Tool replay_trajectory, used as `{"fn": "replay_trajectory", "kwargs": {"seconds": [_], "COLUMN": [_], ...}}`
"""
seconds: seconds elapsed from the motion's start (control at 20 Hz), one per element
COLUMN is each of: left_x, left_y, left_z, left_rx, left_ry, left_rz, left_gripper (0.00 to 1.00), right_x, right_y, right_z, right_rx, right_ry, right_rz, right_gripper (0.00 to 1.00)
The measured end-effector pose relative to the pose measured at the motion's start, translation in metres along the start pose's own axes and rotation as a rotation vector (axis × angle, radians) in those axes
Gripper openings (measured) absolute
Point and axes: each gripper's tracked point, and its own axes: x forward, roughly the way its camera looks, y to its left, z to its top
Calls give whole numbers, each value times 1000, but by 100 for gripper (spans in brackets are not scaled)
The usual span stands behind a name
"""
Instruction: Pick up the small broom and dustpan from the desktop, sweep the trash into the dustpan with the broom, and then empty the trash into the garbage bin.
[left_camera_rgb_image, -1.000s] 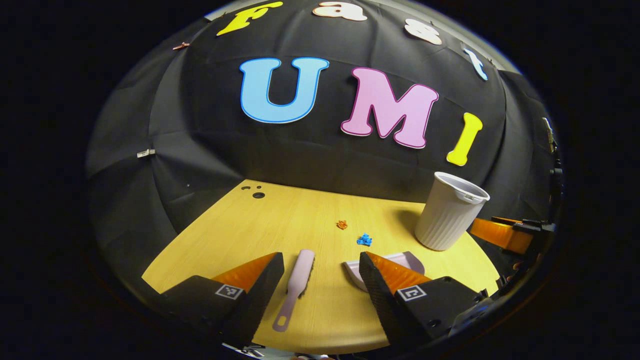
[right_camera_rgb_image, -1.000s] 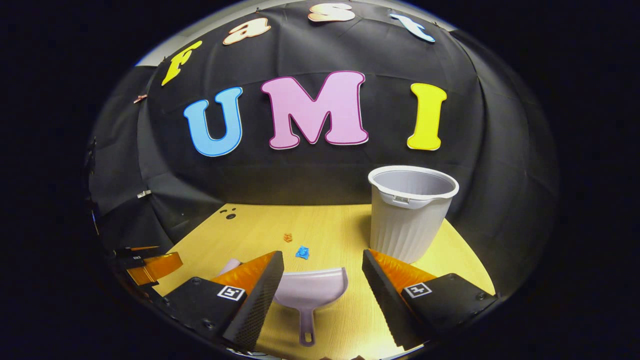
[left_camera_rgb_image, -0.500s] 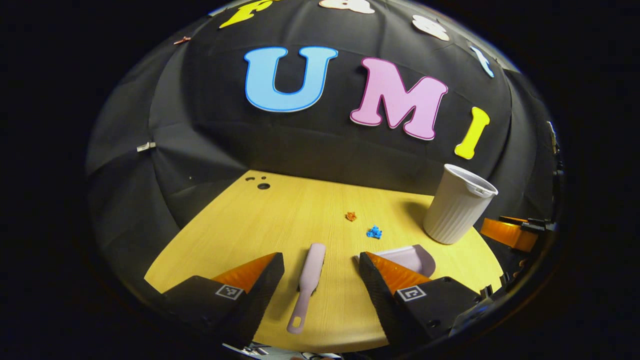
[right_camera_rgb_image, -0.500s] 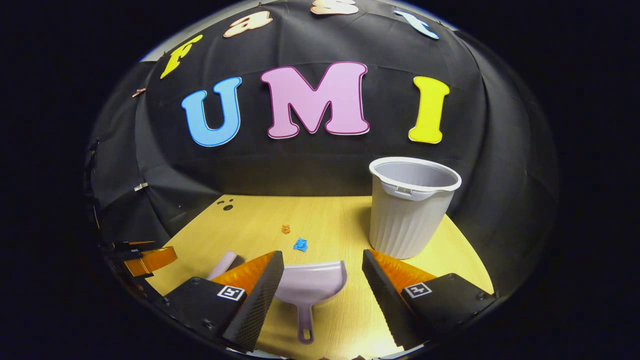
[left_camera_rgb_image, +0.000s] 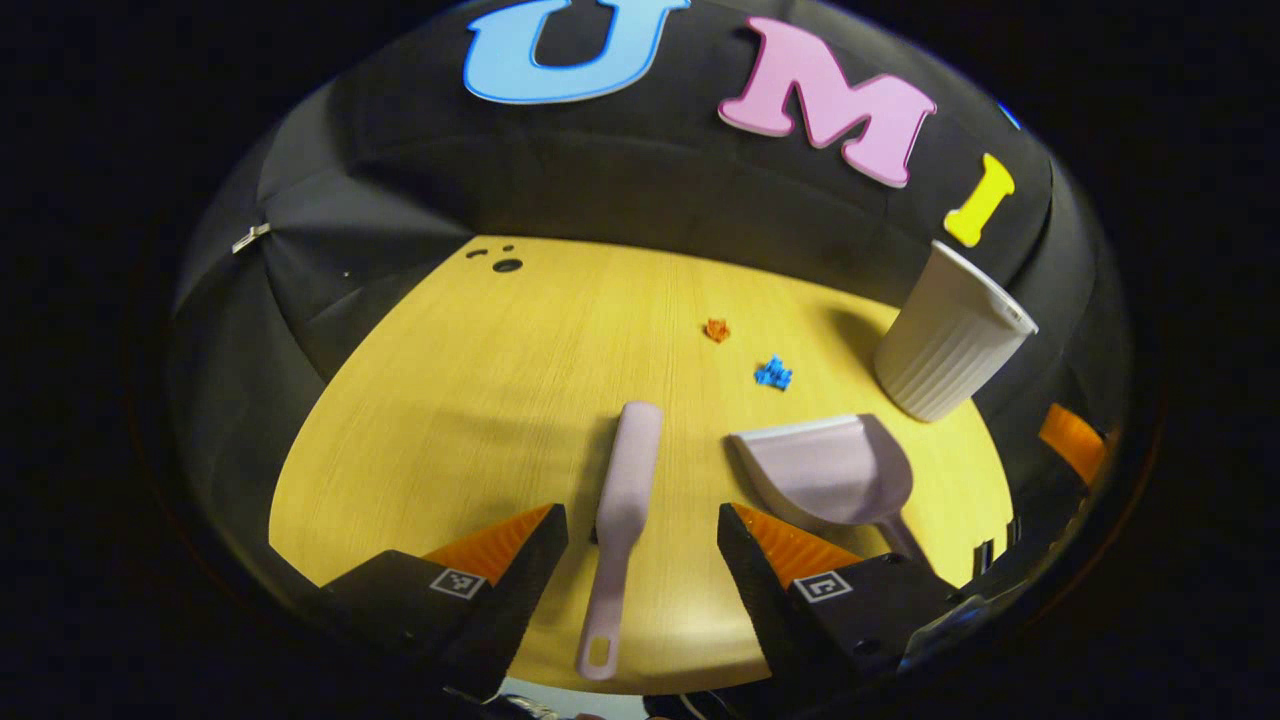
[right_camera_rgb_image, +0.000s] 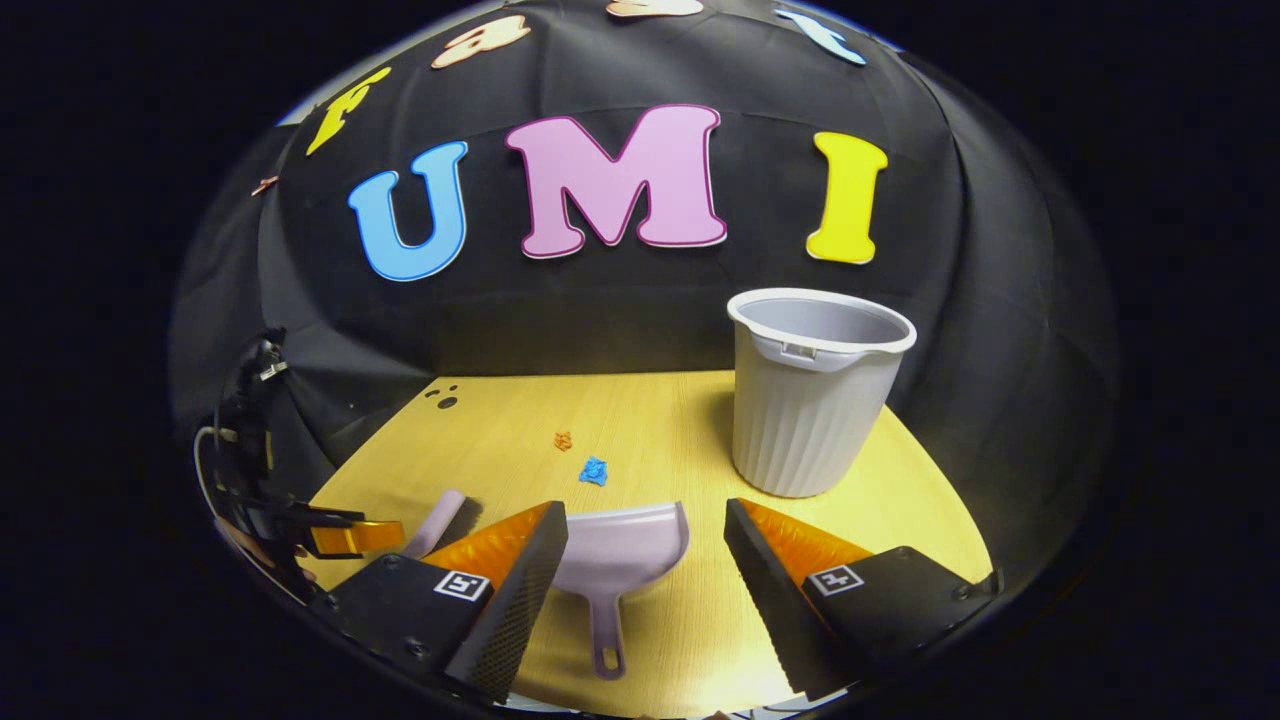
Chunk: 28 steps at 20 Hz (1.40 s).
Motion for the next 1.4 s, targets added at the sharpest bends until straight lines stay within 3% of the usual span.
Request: {"fn": "replay_trajectory", "kwargs": {"seconds": [0.4, 0.75, 0.85, 0.9, 1.05, 1.15, 1.4], "left_x": [62, 84, 89, 89, 89, 89, 84], "left_y": [17, 16, 18, 17, 16, 17, 19], "left_z": [-38, -56, -52, -55, -56, -54, -55], "left_rx": [91, 155, 202, 211, 186, 162, 86], "left_ry": [243, 323, 303, 310, 281, 245, 161], "left_rz": [16, 14, 25, 24, 36, 36, -25], "left_gripper": [95, 90, 85, 76, 63, 47, 34], "right_x": [-12, -13, -12, -12, -8, -7, 3], "right_y": [-23, -25, -21, -20, -15, -11, -2], "right_z": [-11, -19, -20, -19, -17, -19, -34], "right_rx": [38, 66, 61, 55, 44, 39, 29], "right_ry": [19, 45, 46, 45, 48, 61, 132], "right_rz": [-74, -92, -82, -81, -69, -56, -17], "right_gripper": [99, 99, 99, 99, 99, 99, 99]}}
